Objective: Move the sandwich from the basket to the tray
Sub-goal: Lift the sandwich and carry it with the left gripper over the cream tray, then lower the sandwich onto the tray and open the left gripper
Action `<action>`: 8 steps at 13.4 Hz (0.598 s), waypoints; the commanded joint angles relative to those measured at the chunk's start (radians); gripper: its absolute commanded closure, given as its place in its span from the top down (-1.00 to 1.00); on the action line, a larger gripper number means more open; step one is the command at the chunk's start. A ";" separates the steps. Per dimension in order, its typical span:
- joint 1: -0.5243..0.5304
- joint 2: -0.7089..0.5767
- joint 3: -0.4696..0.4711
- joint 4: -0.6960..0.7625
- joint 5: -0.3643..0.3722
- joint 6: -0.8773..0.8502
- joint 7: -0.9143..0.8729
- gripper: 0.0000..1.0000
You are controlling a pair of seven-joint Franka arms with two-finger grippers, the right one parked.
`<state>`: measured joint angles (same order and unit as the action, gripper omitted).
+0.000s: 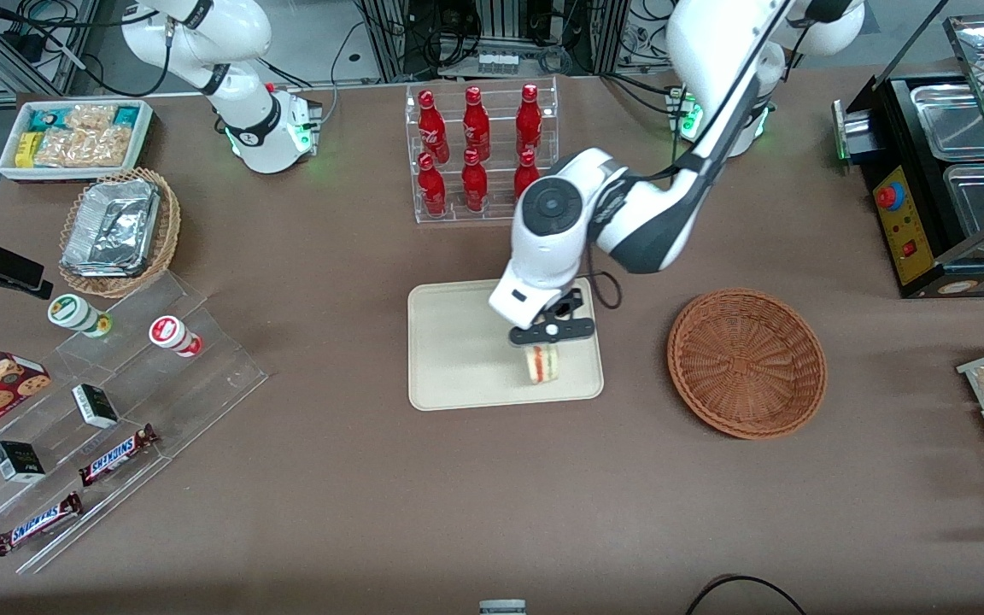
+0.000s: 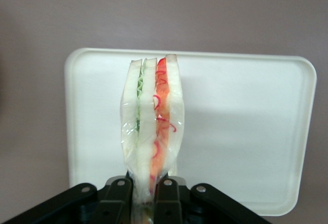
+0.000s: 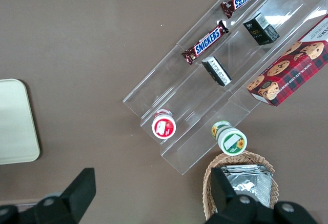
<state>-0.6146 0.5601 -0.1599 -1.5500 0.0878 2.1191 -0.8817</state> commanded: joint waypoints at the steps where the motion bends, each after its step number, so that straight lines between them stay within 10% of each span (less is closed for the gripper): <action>1: -0.051 0.086 0.011 0.065 0.024 0.040 -0.016 -1.00; 8: -0.073 0.156 0.013 0.053 0.033 0.093 -0.111 -1.00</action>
<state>-0.6732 0.6946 -0.1559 -1.5207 0.0967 2.2184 -0.9276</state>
